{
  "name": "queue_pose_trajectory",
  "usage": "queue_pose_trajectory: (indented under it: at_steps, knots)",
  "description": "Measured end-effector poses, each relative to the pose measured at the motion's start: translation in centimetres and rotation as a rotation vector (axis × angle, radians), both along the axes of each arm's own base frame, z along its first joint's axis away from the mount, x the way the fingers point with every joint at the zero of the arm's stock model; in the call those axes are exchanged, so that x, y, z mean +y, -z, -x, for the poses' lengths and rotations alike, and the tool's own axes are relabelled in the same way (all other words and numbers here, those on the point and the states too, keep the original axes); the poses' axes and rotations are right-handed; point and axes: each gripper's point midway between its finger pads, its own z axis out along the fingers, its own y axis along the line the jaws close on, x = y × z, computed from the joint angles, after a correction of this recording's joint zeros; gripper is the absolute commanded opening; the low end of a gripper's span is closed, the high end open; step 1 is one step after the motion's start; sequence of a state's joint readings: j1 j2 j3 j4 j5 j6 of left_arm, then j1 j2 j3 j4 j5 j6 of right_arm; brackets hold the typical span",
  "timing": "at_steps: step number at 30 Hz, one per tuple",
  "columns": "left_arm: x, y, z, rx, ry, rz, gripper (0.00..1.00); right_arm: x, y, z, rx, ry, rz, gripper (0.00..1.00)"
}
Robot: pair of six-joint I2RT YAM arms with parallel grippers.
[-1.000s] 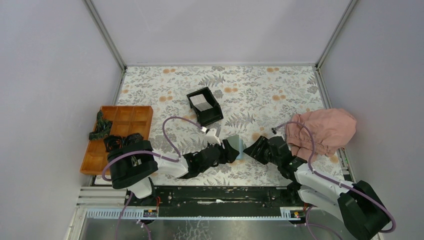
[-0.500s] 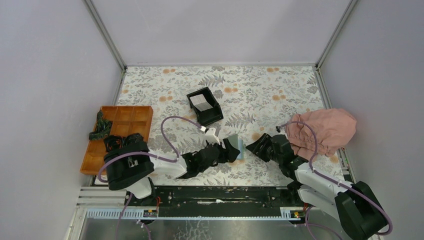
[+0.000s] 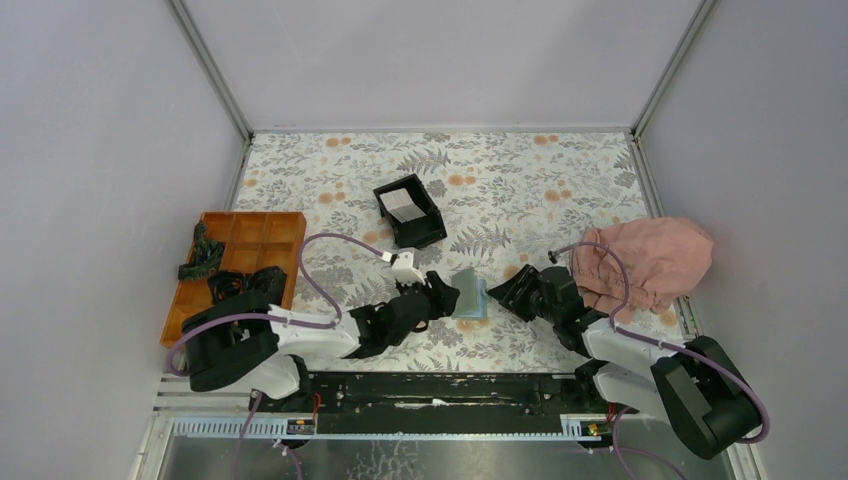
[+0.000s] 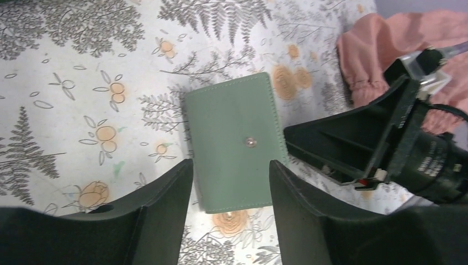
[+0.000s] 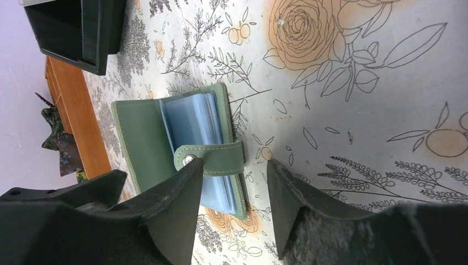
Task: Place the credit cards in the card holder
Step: Close the card holder at the center of the board.
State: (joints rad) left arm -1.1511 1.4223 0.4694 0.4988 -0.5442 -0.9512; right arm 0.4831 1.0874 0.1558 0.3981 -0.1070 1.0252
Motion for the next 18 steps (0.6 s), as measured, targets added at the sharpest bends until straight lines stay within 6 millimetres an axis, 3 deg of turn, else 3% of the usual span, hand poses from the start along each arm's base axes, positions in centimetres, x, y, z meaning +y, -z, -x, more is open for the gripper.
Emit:
queue_pose_trajectory:
  at_steps: [6, 11, 18]
  knots:
    - [0.5, 2.7, 0.1, 0.030, -0.002, -0.077, 0.47, 0.3, 0.0, 0.0, 0.005, -0.004, -0.024, 0.53]
    - [0.9, 4.7, 0.3, 0.060, 0.008, -0.131, 0.48, 0.6, 0.0, -0.2, 0.001, -0.001, -0.047, 0.53]
    - [0.8, 5.5, 0.4, 0.079, 0.029, -0.150, 0.54, 0.7, 0.0, -0.2, -0.003, 0.001, -0.076, 0.53]
